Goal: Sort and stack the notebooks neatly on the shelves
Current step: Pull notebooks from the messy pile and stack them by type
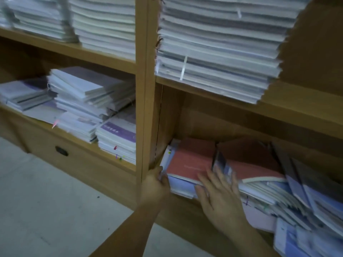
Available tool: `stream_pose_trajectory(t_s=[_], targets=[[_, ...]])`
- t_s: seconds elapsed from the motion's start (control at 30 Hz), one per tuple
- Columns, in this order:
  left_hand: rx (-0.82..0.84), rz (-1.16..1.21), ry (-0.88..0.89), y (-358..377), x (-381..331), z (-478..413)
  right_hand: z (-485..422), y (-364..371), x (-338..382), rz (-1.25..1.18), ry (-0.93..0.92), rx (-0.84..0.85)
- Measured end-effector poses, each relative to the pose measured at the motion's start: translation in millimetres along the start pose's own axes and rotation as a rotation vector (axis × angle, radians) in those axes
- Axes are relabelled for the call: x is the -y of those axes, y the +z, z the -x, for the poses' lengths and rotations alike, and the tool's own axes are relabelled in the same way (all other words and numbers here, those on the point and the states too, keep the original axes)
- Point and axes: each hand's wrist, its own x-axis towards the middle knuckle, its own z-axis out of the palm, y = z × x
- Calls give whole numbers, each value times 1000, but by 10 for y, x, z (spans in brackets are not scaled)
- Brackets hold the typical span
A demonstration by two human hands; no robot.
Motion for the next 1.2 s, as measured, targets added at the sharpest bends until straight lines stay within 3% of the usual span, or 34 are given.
stream_pose_trajectory(t_s=[0.13,0.23,0.37,0.43,0.53,0.6,0.7,0.8,0.87,0.97,1.07,1.13,1.2], targets=[[-12,-394,147,174,-116,-29,16,25,-193,12,38,6],[-60,-565,200,261,-233,-76,18,-159,-201,-107,-35,-184],[47,-676,111,347,-369,-119,-9,-608,-354,-120,9,-384],[74,-718,89,339,-423,-139,-13,-674,-583,-1,75,-352],[148,-382,-54,316,-452,-147,32,-577,-870,105,176,-183],[203,-129,-109,297,-528,-116,52,-509,-973,101,176,-192],[224,16,-184,148,-805,-3,40,-561,-971,43,134,-288],[159,286,-183,-124,-973,181,103,-657,-802,61,71,-316],[75,439,-135,-288,-1056,292,155,-661,-693,53,36,-249],[80,556,-121,-303,-1159,437,192,-592,-662,62,69,-64],[194,672,-289,27,-1297,539,181,-795,-728,-135,140,26],[247,581,-387,399,-1275,605,206,-963,-793,-477,260,26],[299,317,-365,706,-1191,667,245,-991,-820,-614,319,-34]])
